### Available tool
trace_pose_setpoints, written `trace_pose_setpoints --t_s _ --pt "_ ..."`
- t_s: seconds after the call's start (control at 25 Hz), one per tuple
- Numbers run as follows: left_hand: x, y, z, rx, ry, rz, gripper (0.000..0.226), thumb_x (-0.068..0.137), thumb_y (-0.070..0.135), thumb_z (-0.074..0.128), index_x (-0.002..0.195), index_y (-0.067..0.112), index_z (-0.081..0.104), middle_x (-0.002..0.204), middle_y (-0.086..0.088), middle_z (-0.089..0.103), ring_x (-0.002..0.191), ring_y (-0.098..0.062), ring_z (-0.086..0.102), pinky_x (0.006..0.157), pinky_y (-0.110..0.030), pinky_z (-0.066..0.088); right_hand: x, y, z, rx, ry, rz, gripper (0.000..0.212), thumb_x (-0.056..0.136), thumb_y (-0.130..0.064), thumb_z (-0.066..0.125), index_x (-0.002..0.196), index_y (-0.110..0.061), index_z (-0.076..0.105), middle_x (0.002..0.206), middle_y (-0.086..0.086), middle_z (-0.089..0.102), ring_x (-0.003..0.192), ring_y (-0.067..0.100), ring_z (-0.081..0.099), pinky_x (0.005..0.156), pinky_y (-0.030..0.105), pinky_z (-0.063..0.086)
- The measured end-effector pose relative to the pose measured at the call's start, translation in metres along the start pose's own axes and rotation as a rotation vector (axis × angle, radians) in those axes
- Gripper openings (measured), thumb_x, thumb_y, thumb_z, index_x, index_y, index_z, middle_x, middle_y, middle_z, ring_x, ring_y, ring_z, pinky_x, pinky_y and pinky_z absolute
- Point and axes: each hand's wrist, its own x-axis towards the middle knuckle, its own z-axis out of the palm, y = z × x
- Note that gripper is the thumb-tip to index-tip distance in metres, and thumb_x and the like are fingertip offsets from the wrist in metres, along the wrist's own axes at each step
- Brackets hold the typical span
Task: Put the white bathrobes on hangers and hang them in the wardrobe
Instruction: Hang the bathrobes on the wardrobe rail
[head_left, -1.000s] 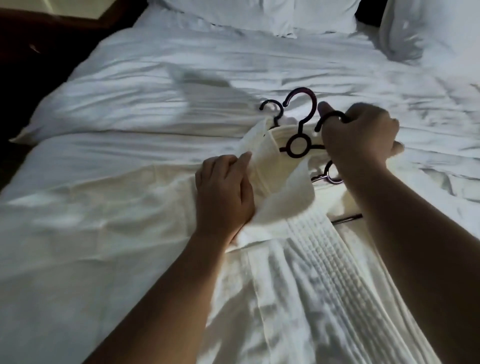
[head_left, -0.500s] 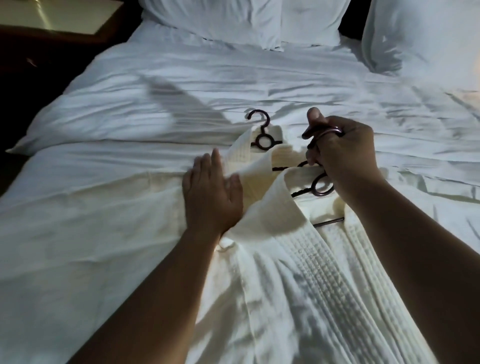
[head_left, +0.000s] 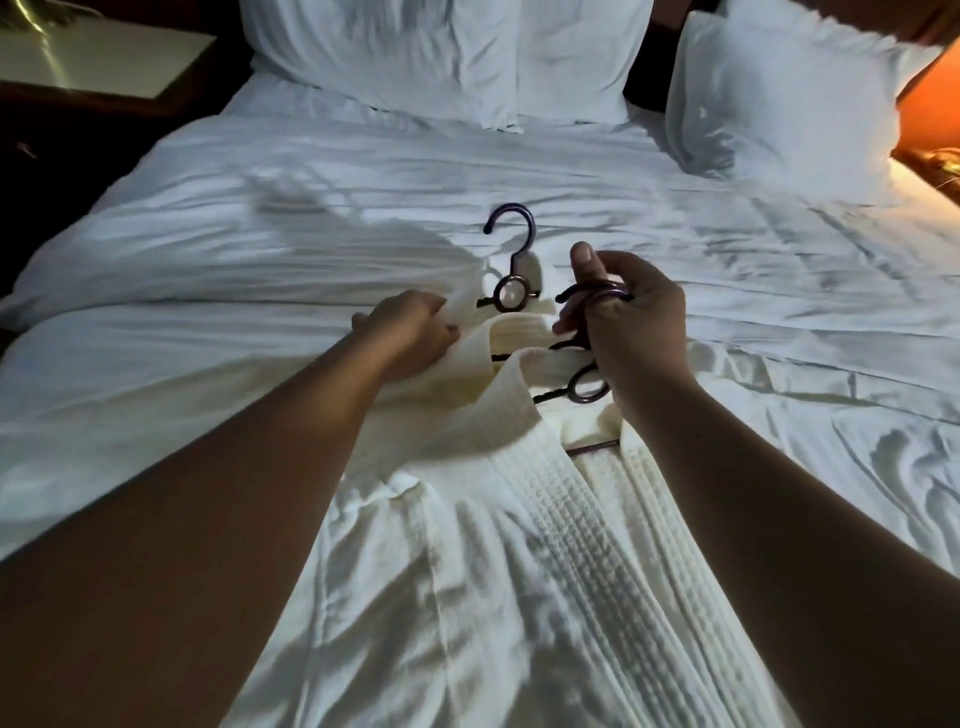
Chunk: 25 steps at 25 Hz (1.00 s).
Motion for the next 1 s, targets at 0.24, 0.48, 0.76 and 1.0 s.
trace_pose_setpoints --t_s 0.24,0.48,0.76,1.0 --pt "-0.060 -0.020 0.044 -0.443 0.204 0.324 0.041 0.091 0.031 0.052 0.123 0.054 0.062 0.106 0.012 0.072 0.106 -0.013 0.065 0.096 -0.044 0.052 0.001 0.003 -0.006 -0.031 -0.072 -0.124 0.018 0.098 -0.024 0.068 0.115 -0.026 0.071 0.096 0.000 0.075 0.083 0.011 0.071 0.071 0.027 0.057" --pt "-0.075 -0.044 0.089 -0.288 0.623 0.469 0.040 0.101 0.018 0.044 0.134 0.006 0.063 0.118 -0.009 0.071 0.108 -0.024 0.066 0.092 -0.045 0.051 -0.017 0.008 -0.006 -0.015 -0.206 -0.064 0.027 0.100 -0.030 0.065 0.081 -0.013 0.073 0.052 -0.009 0.058 0.050 0.008 0.054 0.053 0.020 0.042" --pt "-0.133 -0.047 0.087 -0.196 0.638 0.439 0.045 0.103 0.012 0.045 0.146 0.003 0.051 0.148 -0.013 0.054 0.145 -0.029 0.044 0.114 -0.052 0.039 -0.064 -0.010 -0.033 -0.070 -0.221 -0.210 0.025 0.105 -0.008 0.049 0.095 -0.023 0.067 0.062 -0.006 0.048 0.056 0.013 0.044 0.052 0.022 0.036" --pt "-0.345 -0.062 0.060 -0.401 0.510 0.281 0.058 0.095 0.027 0.047 0.152 0.028 0.046 0.150 0.007 0.054 0.141 -0.011 0.047 0.117 -0.022 0.035 -0.171 -0.056 -0.088 -0.122 -0.279 -0.263 0.044 0.103 0.008 0.040 0.115 -0.027 0.063 0.089 0.008 0.065 0.088 0.033 0.060 0.077 0.042 0.049"
